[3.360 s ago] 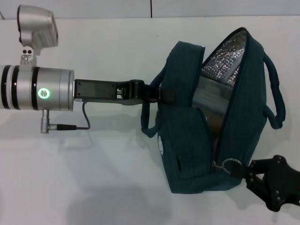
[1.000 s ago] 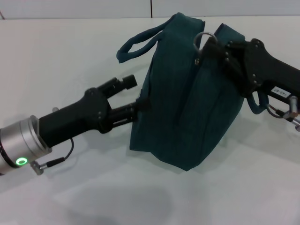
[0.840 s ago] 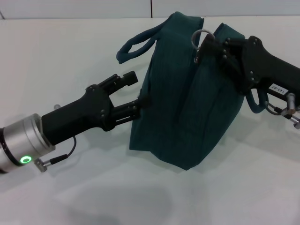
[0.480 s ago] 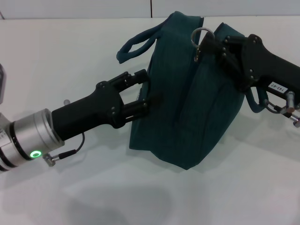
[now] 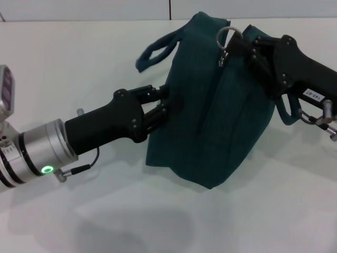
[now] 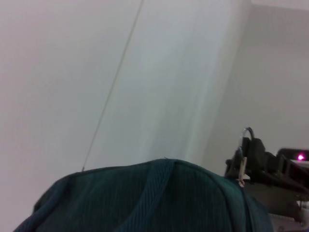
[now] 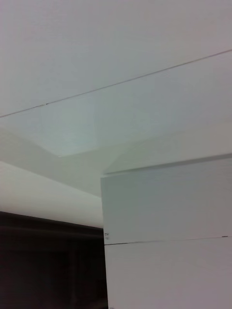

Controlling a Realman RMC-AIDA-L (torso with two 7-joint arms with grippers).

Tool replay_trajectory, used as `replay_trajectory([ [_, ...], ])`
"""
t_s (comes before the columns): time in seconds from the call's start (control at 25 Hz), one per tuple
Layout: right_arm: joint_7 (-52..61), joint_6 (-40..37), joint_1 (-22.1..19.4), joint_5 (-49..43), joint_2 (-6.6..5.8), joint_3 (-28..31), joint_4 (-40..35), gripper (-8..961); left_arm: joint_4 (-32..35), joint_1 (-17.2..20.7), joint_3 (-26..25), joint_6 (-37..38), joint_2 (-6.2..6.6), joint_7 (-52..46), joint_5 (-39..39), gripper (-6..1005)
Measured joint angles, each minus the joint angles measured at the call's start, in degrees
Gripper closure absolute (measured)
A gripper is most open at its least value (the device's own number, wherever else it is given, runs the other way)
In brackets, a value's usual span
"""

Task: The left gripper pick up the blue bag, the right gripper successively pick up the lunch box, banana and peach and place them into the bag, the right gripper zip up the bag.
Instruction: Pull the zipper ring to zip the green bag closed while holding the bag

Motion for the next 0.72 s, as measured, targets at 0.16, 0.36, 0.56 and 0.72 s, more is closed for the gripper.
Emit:
replay_trajectory([
  [0.16, 0.1, -0.1, -0.2, 0.1, 0.00, 0.0, 0.0, 948, 0.0, -0.4, 1.3, 0.0, 0.13, 0.6, 0.0, 658],
  [0.36, 0.2, -0.2, -0.2, 0.1, 0.00, 0.0, 0.0, 948, 0.0, -0.5, 1.3, -0.1, 0.18, 0.6, 0.0, 786],
  [0.56, 0.2, -0.4, -0.2, 0.8, 0.00, 0.1, 0.0, 948, 0.0, -0.6, 2.0, -0.7, 0.29, 0.6, 0.2, 860],
  [0.72, 0.7, -0.8, -0.6, 2.7, 0.01, 0.2, 0.0, 948, 0.0, -0.5, 2.8, -0.8, 0.38, 0.6, 0.2, 889],
])
